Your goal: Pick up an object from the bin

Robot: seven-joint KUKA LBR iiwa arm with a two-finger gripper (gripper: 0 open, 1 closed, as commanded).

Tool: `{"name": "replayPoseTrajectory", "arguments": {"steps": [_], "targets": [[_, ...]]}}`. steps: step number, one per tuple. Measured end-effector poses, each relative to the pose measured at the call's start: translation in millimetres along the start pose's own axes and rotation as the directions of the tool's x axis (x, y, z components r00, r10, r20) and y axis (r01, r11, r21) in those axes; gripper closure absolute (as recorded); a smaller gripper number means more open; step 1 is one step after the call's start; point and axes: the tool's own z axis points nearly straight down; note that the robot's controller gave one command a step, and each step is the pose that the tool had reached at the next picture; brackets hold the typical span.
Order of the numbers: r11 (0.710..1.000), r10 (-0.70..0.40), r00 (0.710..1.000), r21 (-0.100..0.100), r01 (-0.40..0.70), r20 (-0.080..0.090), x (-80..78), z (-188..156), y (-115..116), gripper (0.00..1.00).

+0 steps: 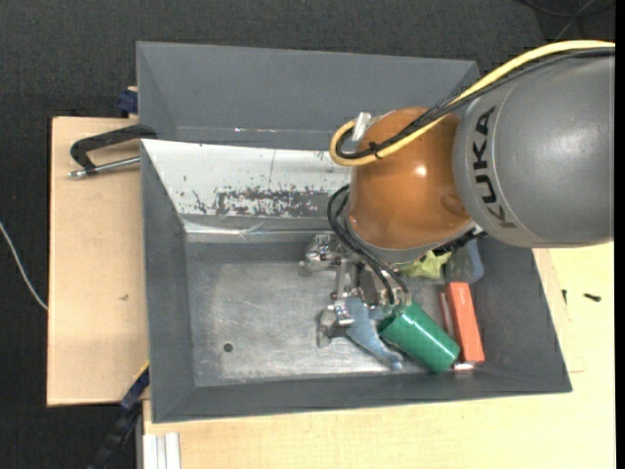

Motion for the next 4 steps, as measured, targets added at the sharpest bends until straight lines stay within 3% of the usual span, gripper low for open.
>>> {"name": "replayPoseTrajectory", "arguments": {"steps": [1, 2, 3, 4], "targets": [[1.000, -0.006, 1.000, -0.002, 0.006, 0.001, -0.4, 0, 4, 0.00], [0.997, -0.073, 0.997, -0.004, 0.073, 0.003, 1.6, 3, -9, 0.00], [0.973, -0.233, 0.972, 0.002, 0.233, 0.010, -3.4, 50, -38, 0.00], [0.998, -0.056, 0.998, -0.003, 0.056, 0.003, -13.4, 104, -65, 1.00]]}}
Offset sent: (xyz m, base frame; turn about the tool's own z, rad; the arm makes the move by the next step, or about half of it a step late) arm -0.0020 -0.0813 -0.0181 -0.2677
